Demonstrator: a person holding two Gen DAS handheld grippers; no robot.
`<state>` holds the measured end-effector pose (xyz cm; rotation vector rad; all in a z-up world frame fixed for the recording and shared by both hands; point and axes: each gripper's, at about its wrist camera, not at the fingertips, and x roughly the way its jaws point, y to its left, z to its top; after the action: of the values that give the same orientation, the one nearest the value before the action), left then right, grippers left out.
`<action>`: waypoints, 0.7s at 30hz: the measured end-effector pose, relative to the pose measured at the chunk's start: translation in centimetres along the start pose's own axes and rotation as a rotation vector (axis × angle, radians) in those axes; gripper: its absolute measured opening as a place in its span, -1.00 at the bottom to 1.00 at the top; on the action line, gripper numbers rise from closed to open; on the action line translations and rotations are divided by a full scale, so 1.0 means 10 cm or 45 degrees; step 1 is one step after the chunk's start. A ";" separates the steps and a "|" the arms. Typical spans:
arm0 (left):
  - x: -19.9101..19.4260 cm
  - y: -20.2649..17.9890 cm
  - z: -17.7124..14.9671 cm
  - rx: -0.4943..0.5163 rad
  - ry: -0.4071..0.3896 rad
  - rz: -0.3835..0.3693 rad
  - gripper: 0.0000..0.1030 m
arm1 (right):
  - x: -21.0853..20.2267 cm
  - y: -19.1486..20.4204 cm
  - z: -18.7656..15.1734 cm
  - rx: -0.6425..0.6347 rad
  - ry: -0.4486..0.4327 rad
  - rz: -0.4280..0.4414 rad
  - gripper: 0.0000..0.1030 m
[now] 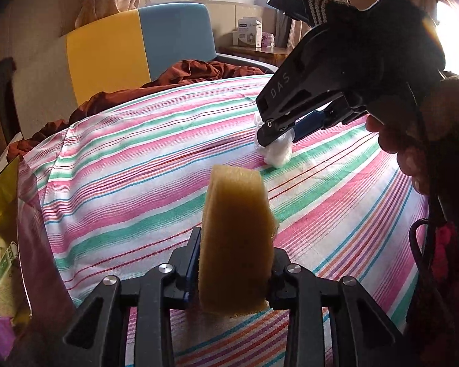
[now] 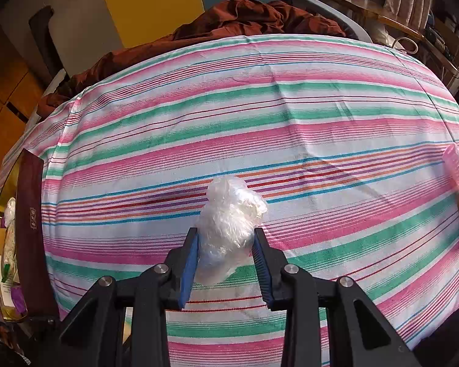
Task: Organize objects
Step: 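Carry the sponge to the tray with the left gripper while the right gripper holds the bag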
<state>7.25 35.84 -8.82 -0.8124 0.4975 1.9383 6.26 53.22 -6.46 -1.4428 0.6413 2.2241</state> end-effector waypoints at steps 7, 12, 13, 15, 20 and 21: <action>-0.12 0.06 -0.01 -0.038 0.014 0.021 -0.34 | -0.02 0.01 -0.02 -0.011 -0.002 0.014 -0.34; -0.27 0.09 0.01 -0.050 -0.014 0.026 -0.34 | -0.03 0.04 -0.03 -0.038 -0.002 0.038 -0.34; -0.30 0.09 0.01 -0.052 -0.018 0.023 -0.34 | -0.04 0.03 -0.03 -0.047 0.000 0.042 -0.34; -0.36 0.10 0.02 -0.055 -0.029 0.019 -0.34 | -0.04 0.05 -0.04 -0.060 0.005 0.055 -0.34; -0.52 0.11 0.03 -0.077 -0.055 0.005 -0.34 | -0.06 0.09 -0.06 -0.088 0.013 0.079 -0.34; -0.55 0.13 0.03 -0.085 -0.061 0.001 -0.34 | -0.04 0.12 -0.05 -0.099 0.014 0.081 -0.34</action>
<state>7.86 32.08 -4.62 -0.8064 0.4062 1.9797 6.14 51.94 -6.06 -1.4928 0.6190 2.3149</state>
